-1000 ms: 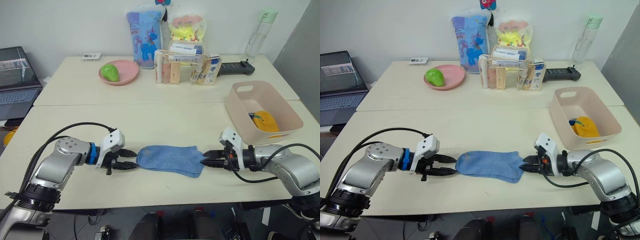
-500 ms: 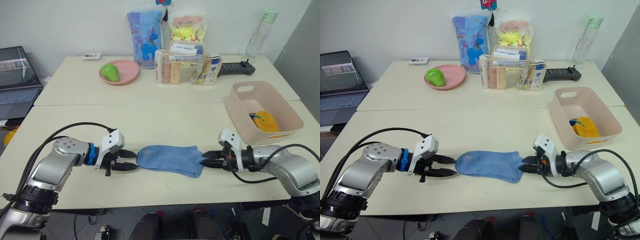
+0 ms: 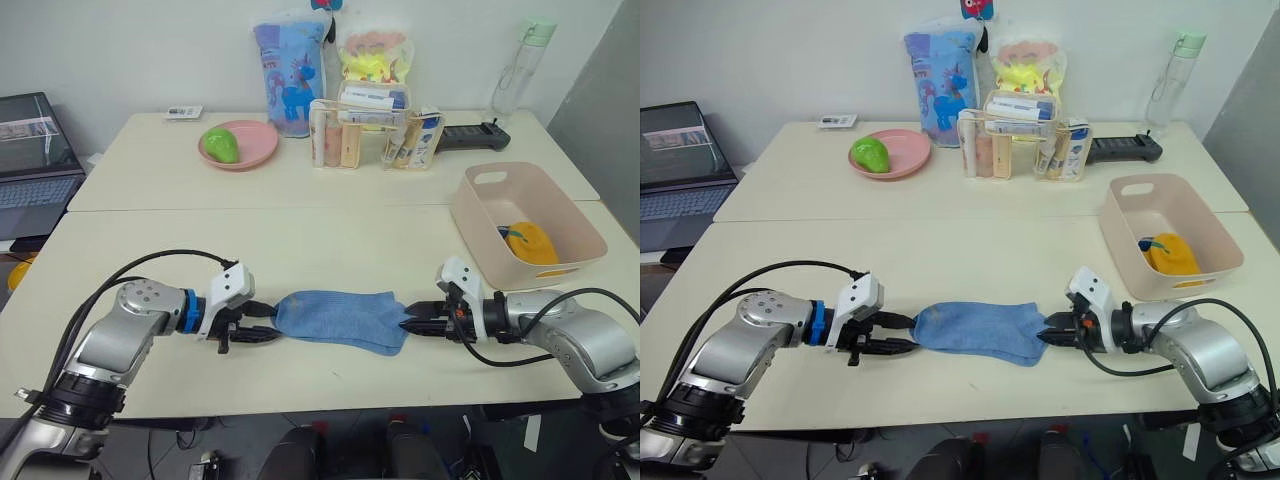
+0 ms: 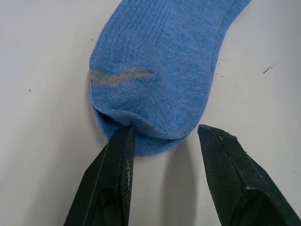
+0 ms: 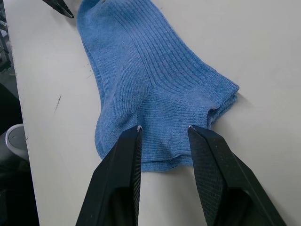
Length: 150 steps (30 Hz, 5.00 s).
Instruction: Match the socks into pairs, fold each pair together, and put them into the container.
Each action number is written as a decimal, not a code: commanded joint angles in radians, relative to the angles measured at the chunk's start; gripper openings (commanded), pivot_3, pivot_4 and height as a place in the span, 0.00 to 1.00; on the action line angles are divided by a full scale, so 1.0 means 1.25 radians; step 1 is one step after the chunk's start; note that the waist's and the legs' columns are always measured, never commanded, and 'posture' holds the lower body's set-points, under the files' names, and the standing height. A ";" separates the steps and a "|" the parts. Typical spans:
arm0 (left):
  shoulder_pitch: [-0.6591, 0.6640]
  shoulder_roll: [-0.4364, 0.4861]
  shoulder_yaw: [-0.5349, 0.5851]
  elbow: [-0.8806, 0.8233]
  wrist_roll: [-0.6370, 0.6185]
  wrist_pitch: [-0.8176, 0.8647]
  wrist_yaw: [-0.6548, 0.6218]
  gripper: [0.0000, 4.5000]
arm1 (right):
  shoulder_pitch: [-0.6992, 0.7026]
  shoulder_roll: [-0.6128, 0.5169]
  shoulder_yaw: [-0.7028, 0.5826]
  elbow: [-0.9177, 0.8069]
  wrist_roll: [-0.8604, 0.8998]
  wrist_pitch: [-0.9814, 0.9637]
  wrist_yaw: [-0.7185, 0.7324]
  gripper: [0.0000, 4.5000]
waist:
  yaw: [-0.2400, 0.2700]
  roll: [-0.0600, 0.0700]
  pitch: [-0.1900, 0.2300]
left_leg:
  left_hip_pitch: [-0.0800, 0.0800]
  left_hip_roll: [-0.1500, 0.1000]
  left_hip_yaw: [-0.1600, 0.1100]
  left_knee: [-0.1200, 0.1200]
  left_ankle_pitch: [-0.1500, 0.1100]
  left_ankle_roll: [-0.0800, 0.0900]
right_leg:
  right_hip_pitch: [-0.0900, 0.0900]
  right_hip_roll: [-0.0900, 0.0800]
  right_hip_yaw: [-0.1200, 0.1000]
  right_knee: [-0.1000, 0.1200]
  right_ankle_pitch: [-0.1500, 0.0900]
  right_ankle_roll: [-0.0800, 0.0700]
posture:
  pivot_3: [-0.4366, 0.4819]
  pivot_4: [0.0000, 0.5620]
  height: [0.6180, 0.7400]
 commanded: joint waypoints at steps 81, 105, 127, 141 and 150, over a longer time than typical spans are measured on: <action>-0.049 -0.009 0.014 -0.008 -0.044 0.145 0.047 0.00 | -0.036 0.017 -0.001 0.031 -0.023 -0.040 -0.015 0.34 | 0.000 0.000 0.000 | 0.000 0.000 0.000 0.000 0.000 0.000 | 0.000 0.000 0.000 0.000 0.000 0.000 | 0.48 0.27 1.00; -0.105 0.022 0.083 -0.002 -0.149 0.281 0.041 0.00 | -0.031 0.025 -0.128 -0.043 0.219 0.164 0.006 0.01 | -0.001 0.000 0.000 | 0.000 0.000 0.000 0.000 0.000 0.000 | 0.000 0.000 0.000 0.000 0.000 0.000 | 0.48 0.27 1.00; -0.079 0.028 0.054 -0.003 -0.123 0.255 0.037 0.00 | -0.046 0.041 -0.084 -0.009 0.176 0.134 -0.059 0.01 | -0.001 0.000 0.000 | 0.000 0.000 0.000 0.000 0.000 0.000 | 0.000 0.000 0.000 0.000 0.000 0.000 | 0.48 0.27 1.00; -0.077 0.021 0.037 0.002 -0.106 0.235 0.035 0.00 | -0.031 0.019 -0.080 -0.004 0.155 0.133 -0.040 0.01 | -0.001 0.000 0.000 | 0.000 0.000 0.000 0.000 0.000 0.000 | 0.000 0.000 0.000 0.000 0.000 0.000 | 0.48 0.27 1.00; -0.075 0.010 0.026 0.010 -0.095 0.211 0.045 0.00 | -0.025 0.015 -0.052 0.003 0.129 0.110 -0.036 0.01 | -0.001 0.000 0.000 | 0.000 0.000 0.000 0.000 0.000 0.000 | 0.000 0.000 0.000 0.000 0.000 0.000 | 0.48 0.27 1.00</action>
